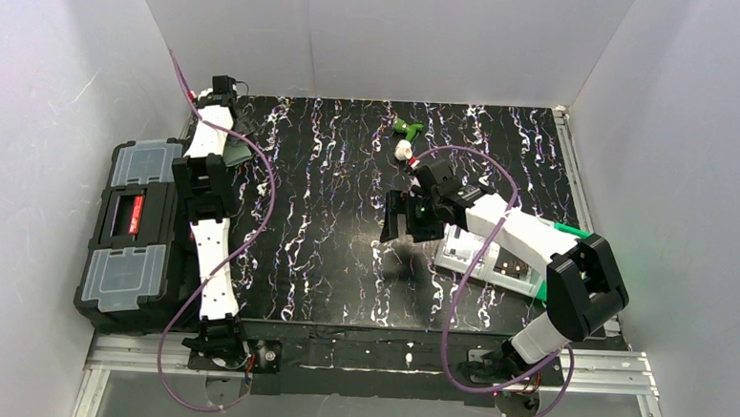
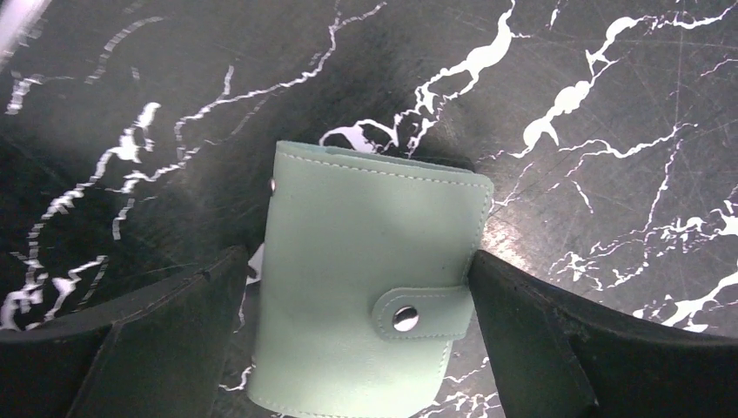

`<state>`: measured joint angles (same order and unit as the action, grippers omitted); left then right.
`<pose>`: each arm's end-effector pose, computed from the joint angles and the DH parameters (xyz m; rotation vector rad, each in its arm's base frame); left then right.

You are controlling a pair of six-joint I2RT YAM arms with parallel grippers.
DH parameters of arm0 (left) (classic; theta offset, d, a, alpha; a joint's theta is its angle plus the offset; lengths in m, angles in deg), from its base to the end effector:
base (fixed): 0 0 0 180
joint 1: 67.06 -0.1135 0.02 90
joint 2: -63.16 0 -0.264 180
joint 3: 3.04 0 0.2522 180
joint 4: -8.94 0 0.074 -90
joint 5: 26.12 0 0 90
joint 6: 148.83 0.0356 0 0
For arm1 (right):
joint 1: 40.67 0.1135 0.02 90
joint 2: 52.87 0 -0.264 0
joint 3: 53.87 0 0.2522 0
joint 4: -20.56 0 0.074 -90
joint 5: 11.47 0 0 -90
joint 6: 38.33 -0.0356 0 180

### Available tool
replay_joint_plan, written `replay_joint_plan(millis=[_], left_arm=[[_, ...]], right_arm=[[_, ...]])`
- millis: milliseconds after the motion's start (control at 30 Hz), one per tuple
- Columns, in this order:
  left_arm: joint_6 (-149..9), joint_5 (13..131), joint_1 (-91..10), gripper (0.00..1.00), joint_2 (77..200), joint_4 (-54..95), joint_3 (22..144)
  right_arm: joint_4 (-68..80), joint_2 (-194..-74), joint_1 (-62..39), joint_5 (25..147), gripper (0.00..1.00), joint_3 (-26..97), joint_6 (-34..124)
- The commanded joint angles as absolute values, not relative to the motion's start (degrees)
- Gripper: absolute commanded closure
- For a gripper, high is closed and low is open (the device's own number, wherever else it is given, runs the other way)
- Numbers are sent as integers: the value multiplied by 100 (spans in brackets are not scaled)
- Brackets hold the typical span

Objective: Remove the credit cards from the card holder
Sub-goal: Move the card holder to the center of the board.

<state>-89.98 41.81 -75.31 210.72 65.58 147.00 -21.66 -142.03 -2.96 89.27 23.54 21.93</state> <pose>0.5497 0.0932 0.1793 -0.9674 2.2454 0.3097 0.2548 0.2054 0.2380 -0.2637 2.6252 0.6823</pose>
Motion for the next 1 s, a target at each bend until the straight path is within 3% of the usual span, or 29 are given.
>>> replay_joint_plan(millis=[0, 67, 300, 567, 967], left_arm=[[-9441, 4876, -7656, 0, 21210, 6834, 14756], [-9509, 5002, -7658, 2, 21200, 6824, 14688], [-9591, 5695, -7533, 25, 20747, 6741, 14107], [-9484, 5786, -6759, 26, 19635, 6601, 12643], [-10502, 5621, -4862, 24, 16968, 6148, 9045]], right_arm=[[-1981, -14342, -349, 9128, 0, 2757, 2284], [-1974, -14371, -355, 9138, 0, 2786, 2285], [-1950, -14339, -357, 9152, 0, 2751, 2268], [-1999, -14068, -364, 9163, 0, 2575, 2090], [-2031, -13333, -376, 8950, 0, 1877, 1788]])
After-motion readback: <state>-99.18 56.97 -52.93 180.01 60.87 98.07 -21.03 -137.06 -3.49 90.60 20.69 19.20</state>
